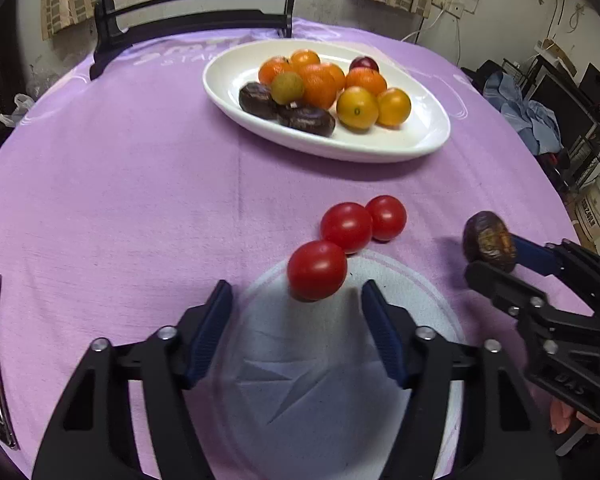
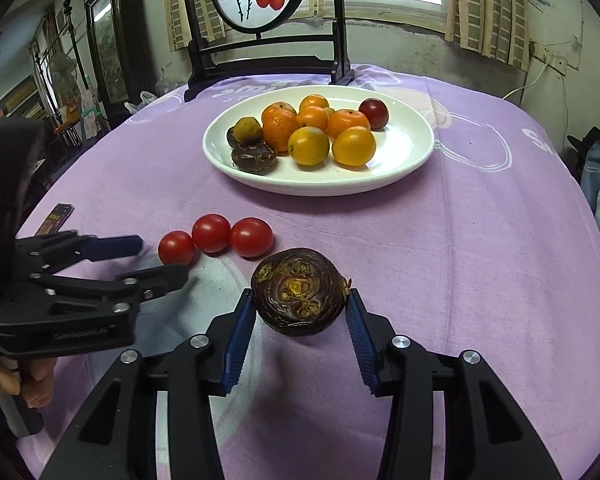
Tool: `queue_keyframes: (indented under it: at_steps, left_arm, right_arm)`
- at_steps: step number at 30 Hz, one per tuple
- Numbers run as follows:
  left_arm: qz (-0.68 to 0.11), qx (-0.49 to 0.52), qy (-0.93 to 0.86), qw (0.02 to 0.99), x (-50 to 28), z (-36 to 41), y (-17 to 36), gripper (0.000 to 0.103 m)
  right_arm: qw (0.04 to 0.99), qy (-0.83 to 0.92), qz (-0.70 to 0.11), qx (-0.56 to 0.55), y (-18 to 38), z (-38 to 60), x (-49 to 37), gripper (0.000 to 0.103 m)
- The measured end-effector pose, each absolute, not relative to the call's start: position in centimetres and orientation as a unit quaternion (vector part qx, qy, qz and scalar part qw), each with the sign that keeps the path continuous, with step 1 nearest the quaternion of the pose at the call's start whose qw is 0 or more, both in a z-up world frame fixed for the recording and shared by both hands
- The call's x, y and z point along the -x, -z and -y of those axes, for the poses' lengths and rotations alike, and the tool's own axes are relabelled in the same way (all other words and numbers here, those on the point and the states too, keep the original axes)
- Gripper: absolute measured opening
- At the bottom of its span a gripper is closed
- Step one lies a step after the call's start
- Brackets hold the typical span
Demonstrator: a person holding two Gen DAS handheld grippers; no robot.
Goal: Organize fruits
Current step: 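Grasp a red tomato with the left tool while the right tool carries the dark brown fruit to the plate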
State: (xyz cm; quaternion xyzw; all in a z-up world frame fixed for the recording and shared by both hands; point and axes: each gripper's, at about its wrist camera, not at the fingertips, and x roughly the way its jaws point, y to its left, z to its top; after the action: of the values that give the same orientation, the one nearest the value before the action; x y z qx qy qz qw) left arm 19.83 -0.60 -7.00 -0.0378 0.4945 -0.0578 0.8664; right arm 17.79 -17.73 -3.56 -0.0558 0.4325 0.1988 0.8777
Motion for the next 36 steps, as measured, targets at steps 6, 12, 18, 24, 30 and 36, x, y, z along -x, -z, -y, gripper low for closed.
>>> queue_keyframes:
  at_steps: [6,12,18,24,30,36]
  left_arm:
    - [-0.486,0.027,0.062,0.871,-20.7,1.2,6.9,0.032]
    - [-0.474,0.009,0.086,0.876,-20.3,1.7,5.0,0.029]
    - [-0.44,0.011,0.099,0.892,-21.0,1.5,0.8,0.029]
    - [-0.412,0.011,0.076,0.908,-25.7,1.3,-1.6,0.029]
    - [-0.417,-0.004,0.062,0.907,-31.3,2.3,-0.4,0.029]
    - [-0.427,0.015,0.029,0.904,-34.5,1.9,1.6,0.084]
  right_arm:
    - [0.879,-0.198,-0.432,0.044,3.4,18.6,-17.9,0.047]
    - [0.881,-0.209,-0.422,0.054,2.4,18.0,-17.3,0.047]
    - [0.892,-0.213,-0.393,0.067,-0.3,16.9,-18.3,0.047]
    - [0.904,-0.214,-0.363,0.077,-2.3,15.6,-21.2,0.047]
    - [0.9,-0.191,-0.383,0.085,0.0,14.9,-26.9,0.047]
    - [0.884,-0.179,-0.422,0.089,3.1,14.8,-30.0,0.058]
